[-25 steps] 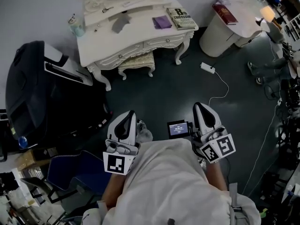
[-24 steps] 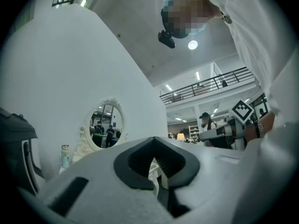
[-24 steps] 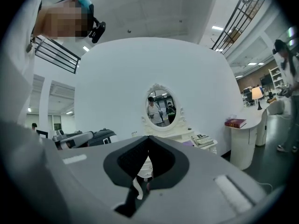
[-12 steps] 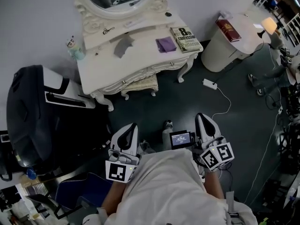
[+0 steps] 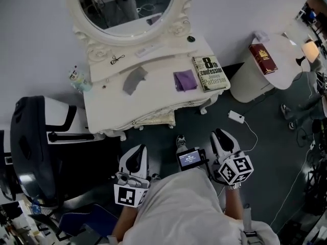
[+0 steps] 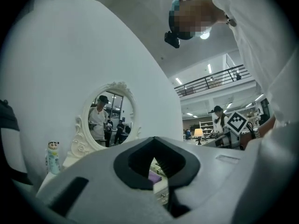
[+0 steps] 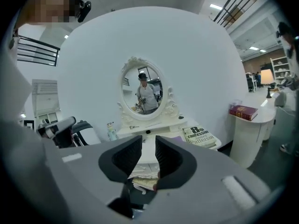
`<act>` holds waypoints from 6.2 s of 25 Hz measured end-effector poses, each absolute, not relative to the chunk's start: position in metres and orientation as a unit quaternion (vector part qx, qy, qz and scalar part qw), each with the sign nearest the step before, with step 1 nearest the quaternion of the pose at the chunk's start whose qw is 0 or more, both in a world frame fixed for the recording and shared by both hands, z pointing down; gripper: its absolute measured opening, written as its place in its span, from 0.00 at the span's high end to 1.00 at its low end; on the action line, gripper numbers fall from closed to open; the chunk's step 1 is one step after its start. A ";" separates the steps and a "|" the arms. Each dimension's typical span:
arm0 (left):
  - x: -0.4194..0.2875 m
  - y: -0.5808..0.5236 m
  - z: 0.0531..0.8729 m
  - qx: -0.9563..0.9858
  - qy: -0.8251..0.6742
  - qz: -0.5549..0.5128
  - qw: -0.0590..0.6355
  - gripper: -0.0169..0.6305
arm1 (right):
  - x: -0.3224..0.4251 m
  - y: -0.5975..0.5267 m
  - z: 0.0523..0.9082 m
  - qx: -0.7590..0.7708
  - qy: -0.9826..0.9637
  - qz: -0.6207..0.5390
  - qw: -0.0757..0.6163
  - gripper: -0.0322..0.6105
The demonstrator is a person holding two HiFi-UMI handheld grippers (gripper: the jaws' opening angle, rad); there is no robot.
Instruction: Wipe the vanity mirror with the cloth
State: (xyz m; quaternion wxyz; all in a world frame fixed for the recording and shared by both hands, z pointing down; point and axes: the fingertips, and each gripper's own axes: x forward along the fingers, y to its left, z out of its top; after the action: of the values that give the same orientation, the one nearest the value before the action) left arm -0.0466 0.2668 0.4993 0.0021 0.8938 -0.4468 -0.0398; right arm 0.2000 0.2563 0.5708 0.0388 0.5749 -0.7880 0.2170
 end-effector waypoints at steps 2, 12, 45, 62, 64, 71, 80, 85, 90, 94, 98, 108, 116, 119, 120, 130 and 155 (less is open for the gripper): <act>-0.037 0.230 0.498 0.882 -0.471 -0.036 -0.001 0.96 | 0.212 0.202 0.575 0.552 -0.803 0.220 0.051 0.78; 0.000 0.110 0.503 0.842 -0.539 -0.028 0.004 0.95 | 0.222 0.027 0.610 0.448 -0.853 0.228 0.139 0.66; -0.028 -0.063 0.577 0.880 -0.461 0.032 0.111 0.93 | 0.186 -0.126 0.871 0.433 -0.711 0.290 0.472 0.74; -0.061 -0.072 0.527 0.880 -0.470 -0.028 0.056 0.94 | 0.177 -0.201 0.638 0.544 -0.786 0.163 0.245 0.81; -0.066 -0.071 0.515 0.883 -0.467 -0.032 0.041 0.94 | 0.171 -0.211 0.574 0.556 -0.799 0.138 0.186 0.81; -0.095 -0.093 0.466 0.875 -0.478 -0.082 -0.002 0.95 | 0.124 -0.250 0.369 0.561 -0.827 -0.006 0.029 0.81; -0.161 -0.083 0.402 0.864 -0.487 -0.103 -0.073 0.96 | 0.032 -0.290 0.222 0.553 -0.825 -0.110 -0.033 0.81; -0.195 -0.084 0.392 0.858 -0.495 -0.113 -0.083 0.97 | -0.043 -0.316 0.185 0.539 -0.832 -0.122 -0.039 0.81; -0.213 -0.084 0.387 0.854 -0.501 -0.113 -0.089 0.97 | -0.085 -0.333 0.173 0.538 -0.834 -0.112 -0.046 0.81; -0.207 -0.083 0.384 0.855 -0.499 -0.109 -0.094 0.97 | -0.092 -0.342 0.168 0.534 -0.838 -0.096 -0.054 0.81; -0.195 -0.085 0.383 0.854 -0.501 -0.105 -0.094 0.97 | -0.081 -0.345 0.163 0.538 -0.836 -0.091 -0.059 0.81; -0.129 -0.105 0.385 0.863 -0.485 -0.105 -0.093 0.96 | 0.030 -0.363 0.162 0.577 -0.810 -0.081 -0.070 0.81; -0.094 -0.108 0.384 0.877 -0.459 -0.111 -0.091 0.96 | 0.071 -0.367 0.178 0.612 -0.784 -0.091 -0.046 0.80; -0.098 -0.107 0.380 0.877 -0.458 -0.115 -0.091 0.96 | 0.066 -0.359 0.180 0.597 -0.796 -0.076 -0.061 0.80; -0.101 -0.107 0.378 0.876 -0.460 -0.114 -0.090 0.96 | 0.059 -0.354 0.180 0.589 -0.802 -0.074 -0.068 0.80; -0.155 -0.089 0.376 0.849 -0.508 -0.096 -0.112 0.96 | -0.103 -0.322 0.200 0.479 -0.870 -0.101 -0.049 0.80; -0.103 -0.104 0.385 0.860 -0.490 -0.099 -0.104 0.97 | 0.022 -0.361 0.231 0.565 -0.820 -0.087 -0.027 0.80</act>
State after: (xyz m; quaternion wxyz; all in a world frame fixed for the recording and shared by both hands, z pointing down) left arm -0.1034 -0.1043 0.3845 -0.1041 0.8596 -0.4904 -0.0986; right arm 0.0224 -0.3612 0.2307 -0.0271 0.5651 -0.8199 -0.0872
